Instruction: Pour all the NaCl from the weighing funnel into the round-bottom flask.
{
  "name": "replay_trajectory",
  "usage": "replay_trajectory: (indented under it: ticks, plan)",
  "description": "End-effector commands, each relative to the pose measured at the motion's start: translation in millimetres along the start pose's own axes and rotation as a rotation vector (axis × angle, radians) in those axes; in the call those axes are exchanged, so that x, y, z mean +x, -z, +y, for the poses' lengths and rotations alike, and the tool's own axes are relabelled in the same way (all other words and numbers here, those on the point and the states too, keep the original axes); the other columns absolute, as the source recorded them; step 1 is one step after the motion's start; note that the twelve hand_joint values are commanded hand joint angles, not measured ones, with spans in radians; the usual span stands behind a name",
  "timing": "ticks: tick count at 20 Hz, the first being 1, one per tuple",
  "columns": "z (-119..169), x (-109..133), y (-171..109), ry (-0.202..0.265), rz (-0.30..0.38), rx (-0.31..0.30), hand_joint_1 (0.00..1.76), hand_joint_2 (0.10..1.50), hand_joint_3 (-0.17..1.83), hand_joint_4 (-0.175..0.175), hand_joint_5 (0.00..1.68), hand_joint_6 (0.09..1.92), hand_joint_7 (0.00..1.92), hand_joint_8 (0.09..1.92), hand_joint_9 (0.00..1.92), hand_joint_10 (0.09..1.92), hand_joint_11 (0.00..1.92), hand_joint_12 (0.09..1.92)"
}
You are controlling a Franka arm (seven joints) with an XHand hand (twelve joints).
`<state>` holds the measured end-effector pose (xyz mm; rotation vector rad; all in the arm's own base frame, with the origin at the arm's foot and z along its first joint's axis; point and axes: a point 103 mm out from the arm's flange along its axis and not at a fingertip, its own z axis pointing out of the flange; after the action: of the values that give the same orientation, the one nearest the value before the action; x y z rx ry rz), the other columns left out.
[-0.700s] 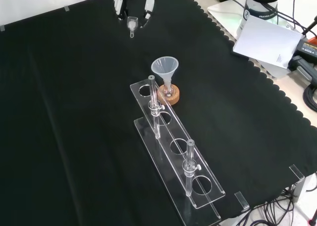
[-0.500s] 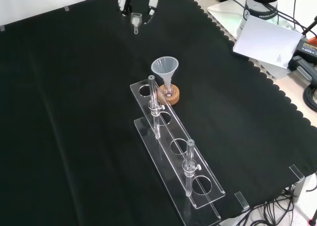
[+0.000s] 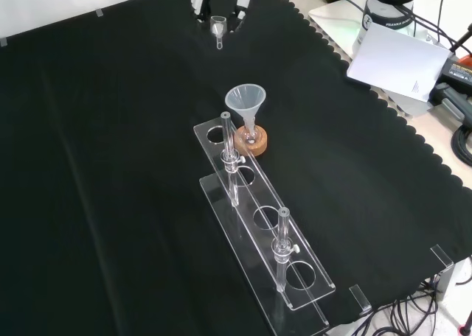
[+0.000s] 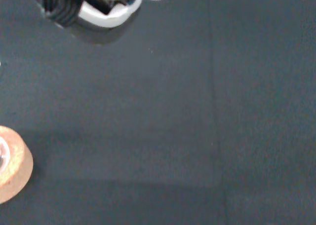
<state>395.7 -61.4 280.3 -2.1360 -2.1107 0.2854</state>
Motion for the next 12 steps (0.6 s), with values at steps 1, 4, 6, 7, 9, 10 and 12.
replay_trajectory:
  ticks: [1,4,6,7,9,10,12]
  plan:
    - [-17,6,-8,-0.001,-0.026,0.025,1.11,0.72,0.55,0.175,1.26,0.65,1.08,0.52,1.42,0.09,1.21,0.79]
    - [-18,11,-13,0.010,-0.028,0.037,1.11,0.72,0.55,0.175,1.26,0.65,1.08,0.52,1.43,0.09,1.21,0.79]
    - [-18,13,-15,0.016,-0.031,0.042,1.11,0.72,0.55,0.175,1.26,0.65,1.08,0.52,1.43,0.09,1.21,0.79]
    - [-17,15,-16,0.020,-0.036,0.045,1.11,0.72,0.55,0.175,1.26,0.65,1.08,0.51,1.43,0.09,1.21,0.78]
    - [-15,18,-16,0.027,-0.041,0.049,1.11,0.72,0.55,0.175,1.26,0.65,1.09,0.51,1.43,0.09,1.21,0.78]
    - [-14,19,-16,0.030,-0.046,0.050,1.11,0.72,0.55,0.175,1.26,0.65,1.09,0.51,1.43,0.09,1.21,0.78]
    - [-12,22,-17,0.037,-0.061,0.055,1.11,0.72,0.55,0.175,1.26,0.65,1.09,0.51,1.43,0.09,1.21,0.78]
